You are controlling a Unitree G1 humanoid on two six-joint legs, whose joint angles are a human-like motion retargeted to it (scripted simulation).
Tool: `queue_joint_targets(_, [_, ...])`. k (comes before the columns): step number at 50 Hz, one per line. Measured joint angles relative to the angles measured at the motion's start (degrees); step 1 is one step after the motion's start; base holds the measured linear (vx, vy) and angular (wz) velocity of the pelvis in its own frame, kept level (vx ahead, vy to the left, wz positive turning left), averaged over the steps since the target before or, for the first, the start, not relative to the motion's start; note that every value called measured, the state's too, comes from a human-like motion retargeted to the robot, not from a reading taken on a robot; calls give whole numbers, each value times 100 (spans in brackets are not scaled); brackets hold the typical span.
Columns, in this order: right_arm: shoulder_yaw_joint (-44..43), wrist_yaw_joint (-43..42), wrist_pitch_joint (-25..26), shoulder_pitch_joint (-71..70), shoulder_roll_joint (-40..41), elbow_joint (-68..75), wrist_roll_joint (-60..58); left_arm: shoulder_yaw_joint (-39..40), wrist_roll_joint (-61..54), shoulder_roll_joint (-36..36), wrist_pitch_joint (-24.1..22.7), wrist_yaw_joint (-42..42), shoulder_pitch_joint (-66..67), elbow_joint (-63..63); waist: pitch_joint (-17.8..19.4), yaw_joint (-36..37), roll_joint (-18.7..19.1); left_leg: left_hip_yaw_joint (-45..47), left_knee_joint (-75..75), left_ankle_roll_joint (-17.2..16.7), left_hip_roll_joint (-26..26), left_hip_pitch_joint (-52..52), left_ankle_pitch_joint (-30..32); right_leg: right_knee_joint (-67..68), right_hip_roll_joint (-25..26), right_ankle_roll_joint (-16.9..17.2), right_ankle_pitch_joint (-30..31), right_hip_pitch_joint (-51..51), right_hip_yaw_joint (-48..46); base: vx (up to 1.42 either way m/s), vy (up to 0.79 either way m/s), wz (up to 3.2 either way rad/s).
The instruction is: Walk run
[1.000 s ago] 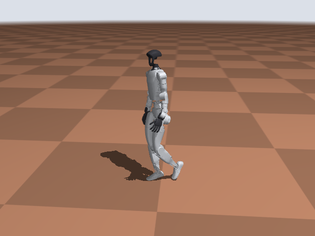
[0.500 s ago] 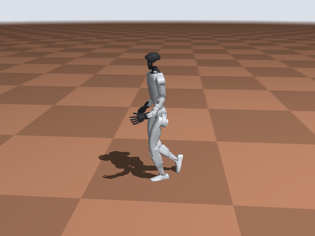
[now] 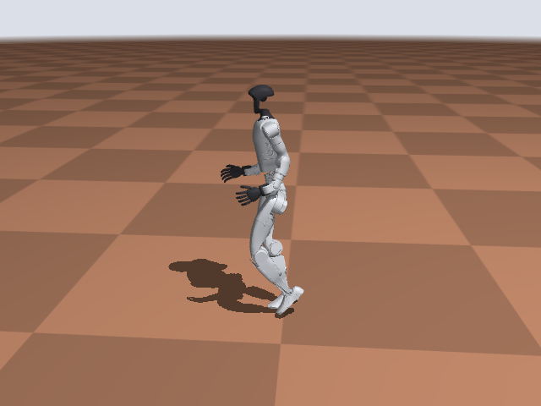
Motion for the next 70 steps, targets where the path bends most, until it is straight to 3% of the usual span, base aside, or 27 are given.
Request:
queue_joint_targets(5, [136,-466,-58,276,-468,-475,-711,308,-236,-137,45,172,262,-150,220,872,-434,525,-3379,167,-8,-378,-552,-726,19,541,2186,1350,135,138,-45,-143])
queue_joint_targets(8, [310,-569,-41,419,-249,-389,-795,253,-189,-61,83,595,129,-525,484,1039,-599,123,-4452,-650,-22,14,-941,94,-187,1057,2958,1883,-259,153,-39,-120])
queue_joint_targets(10, [397,-490,-34,438,-24,-208,-719,113,-84,161,132,763,-77,-839,670,798,-561,372,-4197,-446,54,275,36,1771,-194,1529,2992,1687,-591,176,-39,7])
queue_joint_targets(12, [503,-377,-100,603,225,41,-799,-73,-73,445,254,651,-243,-1113,475,226,-656,65,-3011,-7,-422,215,-1420,3136,-25,1609,2992,1156,-991,171,-30,56])
queue_joint_targets(13, [495,-398,-159,810,364,223,-927,-268,-174,578,262,515,-283,-1154,344,194,-326,-802,-2692,-461,-192,251,-1604,3220,320,1175,2992,985,-1395,184,-39,-31])
queue_joint_targets(14, [613,-458,-173,849,405,389,-975,-227,-423,691,297,311,-624,-1072,293,19,-142,-598,-2353,-604,258,264,-1855,3609,526,1074,2692,552,-1469,179,-60,-73])
queue_joint_targets(15, [793,-537,-166,804,396,546,-983,-67,-747,794,347,73,-1116,-928,282,-228,-30,140,-2005,-591,818,266,-2140,4151,662,1139,2242,-12,-1378,134,-61,-61])
queue_joint_targets(18, [792,-31,-340,1104,465,668,-619,-364,-1507,931,612,-537,-1821,-982,164,-380,161,240,-2243,-769,894,1017,-2441,4037,846,1200,1144,-1053,-1210,112,-47,-75])
queue_joint_targets(20, [726,343,-326,1320,434,636,-470,-361,-1733,1079,632,-576,-2060,-1181,101,-641,232,507,-2826,-752,775,1623,-2019,3486,393,1252,578,-1638,-1234,137,-52,-66])
queue_joint_targets(24, [446,630,-294,1530,323,479,-378,-367,-1575,1171,556,-546,-1996,-1357,-157,-1352,494,783,-4090,-1247,448,2902,334,1179,-686,1051,190,-2209,-1854,129,-35,-26])
queue_joint_targets(27, [220,482,-305,1350,394,374,-208,-387,-1535,1134,594,-739,-1767,-1351,-199,-1532,632,759,-4095,-1861,209,3479,2276,-462,-553,880,-9,-2084,-1345,134,-32,-122])
queue_joint_targets(29, [153,265,-300,1074,468,240,-33,-380,-1541,1135,593,-905,-1671,-1264,76,-1371,850,498,-2443,-2051,182,3230,2407,-362,-544,372,357,-1947,-1502,154,11,-228])
queue_joint_targets(30, [137,119,-274,903,511,163,69,-395,-1535,1152,581,-997,-1643,-1198,244,-1347,969,290,-1741,-2051,201,3186,2407,-45,-564,0,729,-1898,-1667,170,38,-172])
queue_joint_targets(33, [378,-507,-200,442,529,-161,428,-253,-1020,1120,273,-1190,-1404,-771,-33,-1139,641,760,-1043,-1064,-376,2715,2393,1163,-652,0,-425,-2025,-283,159,-9,-104])
queue_joint_targets(37, [224,-318,-240,-489,619,-277,1503,339,-30,683,-139,-733,-867,12,-324,-703,75,233,855,-69,-803,755,1004,1912,-817,0,-1231,-1679,114,157,-58,-129])
queue_joint_targets(40, [376,25,-194,-866,411,-649,2484,481,-375,245,-202,-693,-518,163,-288,-297,150,187,522,596,-332,-479,107,1089,-268,0,-850,-976,549,154,-51,-201])
queue_joint_targets(45, [420,40,-315,-562,18,-923,2525,632,-25,146,-303,-528,247,90,-12,767,-654,530,-2514,101,-255,-908,-571,-601,-109,55,1977,1033,541,174,-101,-239])
queue_joint_targets(48, [328,334,-51,-210,4,-747,1860,423,74,192,-217,-211,178,-40,412,1161,-794,86,-4241,-803,-419,-496,-883,-31,-363,1302,2960,1628,198,143,-50,-179])
queue_joint_targets(50, [412,376,66,-107,-14,-446,1320,283,-39,236,-51,-182,-56,-250,654,772,-819,379,-4456,-848,-366,-162,-794,1200,-198,1899,2992,1643,204,195,-31,13])
queue_joint_targets(52, [408,409,138,-54,59,-44,659,36,-276,397,167,-303,-307,-608,642,255,-684,493,-3793,-162,-446,-22,-953,2391,385,2216,2992,1301,110,138,-32,69])
queue_joint_targets(54, [335,841,398,346,209,297,-66,-317,-524,672,227,-398,-518,-818,523,110,-295,-974,-2509,-656,-498,-144,-1835,3167,1475,2193,2682,853,143,215,-40,-67])
queue_joint_targets(56, [227,1688,905,701,265,630,-445,-292,-707,949,112,-478,-1275,-546,495,77,-135,-734,-2025,-861,-71,70,-2415,4377,1898,2220,1744,17,51,172,-45,-88])
queue_joint_targets(59, [-78,2706,1188,1250,342,931,-106,-536,-1005,1103,75,-425,-2102,-370,237,-102,85,-254,-2309,-881,346,928,-2834,4549,1587,1800,596,-1273,-554,159,-42,-28])
queue_joint_targets(62, [-229,2545,966,1767,252,907,372,-801,-1478,964,204,-165,-2365,-744,44,-430,315,35,-3380,-831,271,1924,-1993,3741,306,1252,31,-2269,-1255,145,-23,-33])
queue_joint_targets(65, [-475,2120,538,1915,150,735,771,-1048,-1760,855,302,-59,-2218,-1114,-130,-984,755,193,-4361,-1083,231,2878,288,2002,-591,1041,41,-2688,-1848,181,-27,21])
queue_joint_targets(68, [-656,1724,311,1673,264,388,910,-1091,-1661,852,439,-228,-1914,-1365,49,-1380,1118,-88,-4200,-1574,309,3457,2262,96,-569,1346,-235,-2494,-1311,160,-27,-33])
queue_joint_targets(70, [-642,1390,310,1240,349,42,849,-942,-1478,896,462,-419,-1817,-1453,414,-1271,1237,-352,-2971,-2046,273,3523,2407,-508,-386,1255,-384,-2146,-1115,164,-27,-185])
